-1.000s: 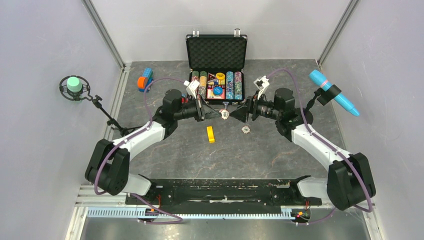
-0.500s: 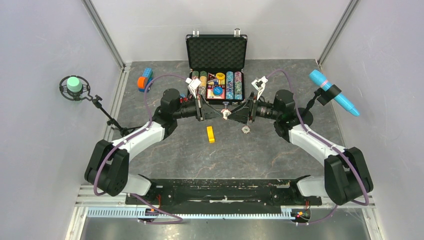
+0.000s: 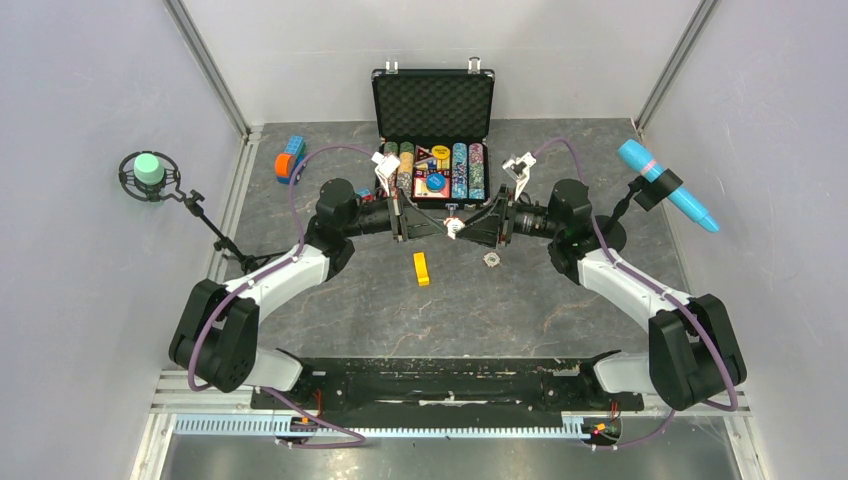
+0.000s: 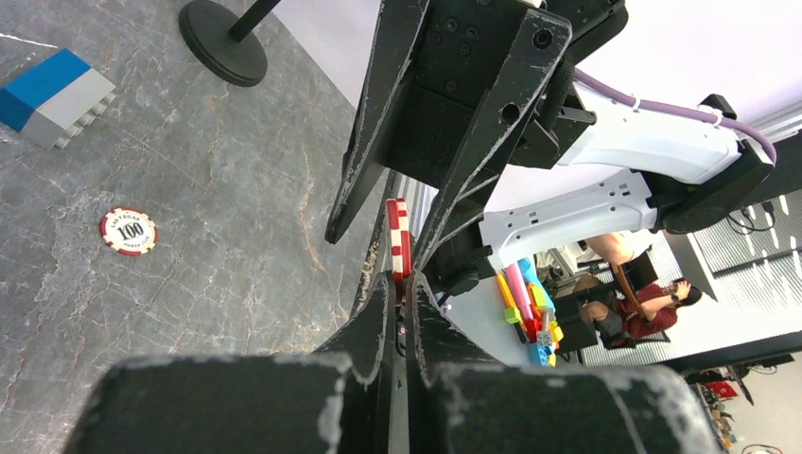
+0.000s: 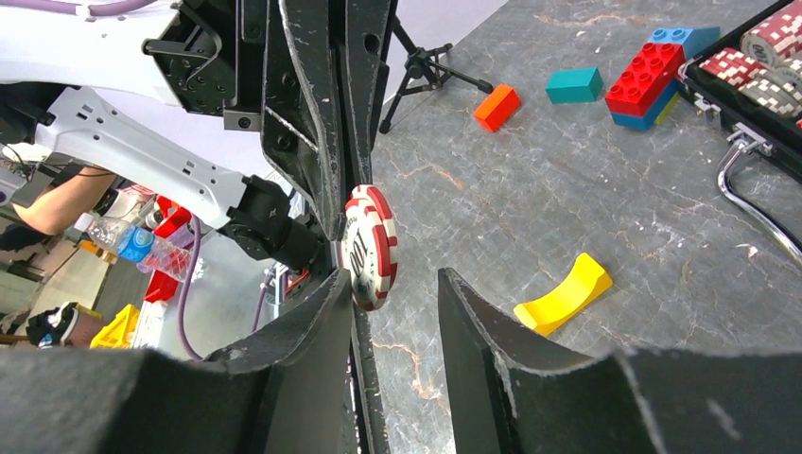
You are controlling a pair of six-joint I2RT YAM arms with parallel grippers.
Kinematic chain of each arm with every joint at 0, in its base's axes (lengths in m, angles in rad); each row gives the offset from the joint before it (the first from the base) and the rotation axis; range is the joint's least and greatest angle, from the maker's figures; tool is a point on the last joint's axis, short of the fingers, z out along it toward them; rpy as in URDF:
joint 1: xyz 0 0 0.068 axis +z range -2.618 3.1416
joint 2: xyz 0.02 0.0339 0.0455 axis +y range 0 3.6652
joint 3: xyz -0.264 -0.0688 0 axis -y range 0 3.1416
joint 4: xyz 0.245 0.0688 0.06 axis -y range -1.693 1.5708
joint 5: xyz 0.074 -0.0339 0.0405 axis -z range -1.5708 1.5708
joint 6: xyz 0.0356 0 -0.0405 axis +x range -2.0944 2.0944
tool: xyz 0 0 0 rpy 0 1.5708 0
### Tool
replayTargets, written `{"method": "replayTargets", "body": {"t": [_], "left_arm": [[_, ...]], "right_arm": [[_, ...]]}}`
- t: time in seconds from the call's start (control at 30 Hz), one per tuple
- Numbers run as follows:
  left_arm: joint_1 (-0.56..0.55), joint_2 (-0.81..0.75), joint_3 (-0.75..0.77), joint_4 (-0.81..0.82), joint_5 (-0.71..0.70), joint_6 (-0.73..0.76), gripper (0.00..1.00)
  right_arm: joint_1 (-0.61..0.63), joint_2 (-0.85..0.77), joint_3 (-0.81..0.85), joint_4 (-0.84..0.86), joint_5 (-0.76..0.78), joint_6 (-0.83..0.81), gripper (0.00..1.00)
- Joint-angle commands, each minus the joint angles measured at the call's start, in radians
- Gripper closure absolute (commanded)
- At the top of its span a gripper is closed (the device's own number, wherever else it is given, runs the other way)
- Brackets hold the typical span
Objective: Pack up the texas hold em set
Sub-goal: Pick up the poker chip from the center of the board.
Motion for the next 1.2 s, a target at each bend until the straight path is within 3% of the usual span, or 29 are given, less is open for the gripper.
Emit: {"method": "replayTargets", "body": {"t": [0.0,0.43,0.73,1.17], "left_arm": [[0.001,-0.01,-0.004,0.069,0.051,-0.032,0.98],[0.001,-0.008,-0.004,0.068,0.063,-0.029,0.98],[-0.005,0.0,0.003,0.068,0.072,-0.032,0.98],[-0.016,0.007,0.007,0.068,0.08,-0.038,0.98]], "right_arm": [[-0.009,-0.023,-0.002,0.085,-0.008,0.025,0.6],[-0.022,0.002,-0.028,0.253,-0.059,0.151,0.7],[-0.022,0.03,-0.051,0.394,-0.125,0.247,0.72],[-0.022,0.039,-0.047,0.397,-0.126,0.252,0.97]]}}
